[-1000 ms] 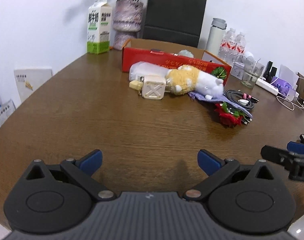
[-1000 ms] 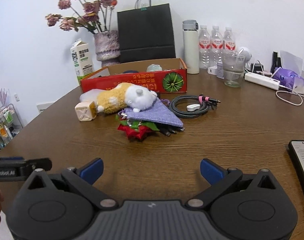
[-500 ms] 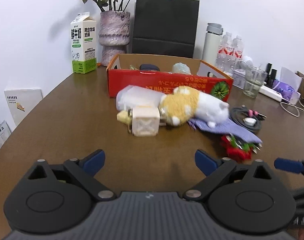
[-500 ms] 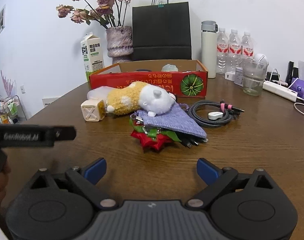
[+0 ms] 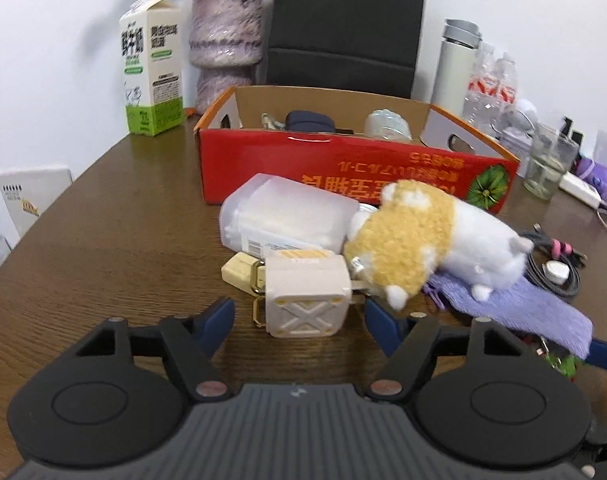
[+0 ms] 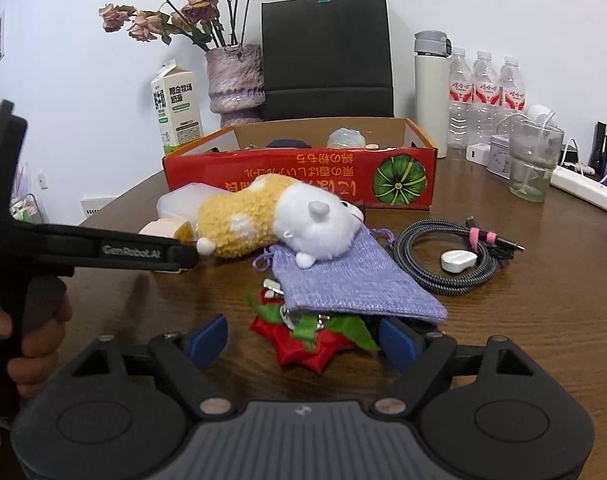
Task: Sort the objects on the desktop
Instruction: 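Grasp the white cube charger with the left tool while the right tool grasps the red rose ornament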
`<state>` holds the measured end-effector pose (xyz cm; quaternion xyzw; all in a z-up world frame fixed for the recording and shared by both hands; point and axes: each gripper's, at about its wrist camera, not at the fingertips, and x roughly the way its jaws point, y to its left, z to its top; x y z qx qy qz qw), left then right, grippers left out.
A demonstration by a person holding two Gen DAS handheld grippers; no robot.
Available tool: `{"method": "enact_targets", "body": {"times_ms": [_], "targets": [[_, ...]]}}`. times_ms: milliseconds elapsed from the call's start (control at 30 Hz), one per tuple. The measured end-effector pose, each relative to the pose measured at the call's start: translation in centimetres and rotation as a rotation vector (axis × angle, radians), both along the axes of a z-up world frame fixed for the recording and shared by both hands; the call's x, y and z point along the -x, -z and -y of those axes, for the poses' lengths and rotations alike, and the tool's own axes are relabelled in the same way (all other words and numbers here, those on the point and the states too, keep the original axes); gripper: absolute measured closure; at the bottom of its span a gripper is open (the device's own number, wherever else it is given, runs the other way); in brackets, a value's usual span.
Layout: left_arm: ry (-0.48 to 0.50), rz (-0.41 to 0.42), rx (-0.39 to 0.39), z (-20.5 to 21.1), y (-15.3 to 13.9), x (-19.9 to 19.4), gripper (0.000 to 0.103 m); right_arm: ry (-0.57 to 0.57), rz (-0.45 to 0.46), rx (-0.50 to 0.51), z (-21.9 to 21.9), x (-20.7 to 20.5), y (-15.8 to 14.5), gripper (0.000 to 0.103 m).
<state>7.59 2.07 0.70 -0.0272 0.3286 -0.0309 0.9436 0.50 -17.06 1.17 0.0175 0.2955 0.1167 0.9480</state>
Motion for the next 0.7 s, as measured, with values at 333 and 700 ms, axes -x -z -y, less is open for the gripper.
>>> {"method": "enact_targets", "body": {"times_ms": [333,700], "targets": [[-0.008,0.003,0.010,-0.4,0.3,-0.5,0.047,0.009,-0.022,-0.023,0.4,-0.7,0.3,0.049],[-0.029,0.008,-0.006,-0.5,-0.5,3.8,0.048,-0.005,-0.016,0.001,0.4,1.8,0.0,0.060]]}}
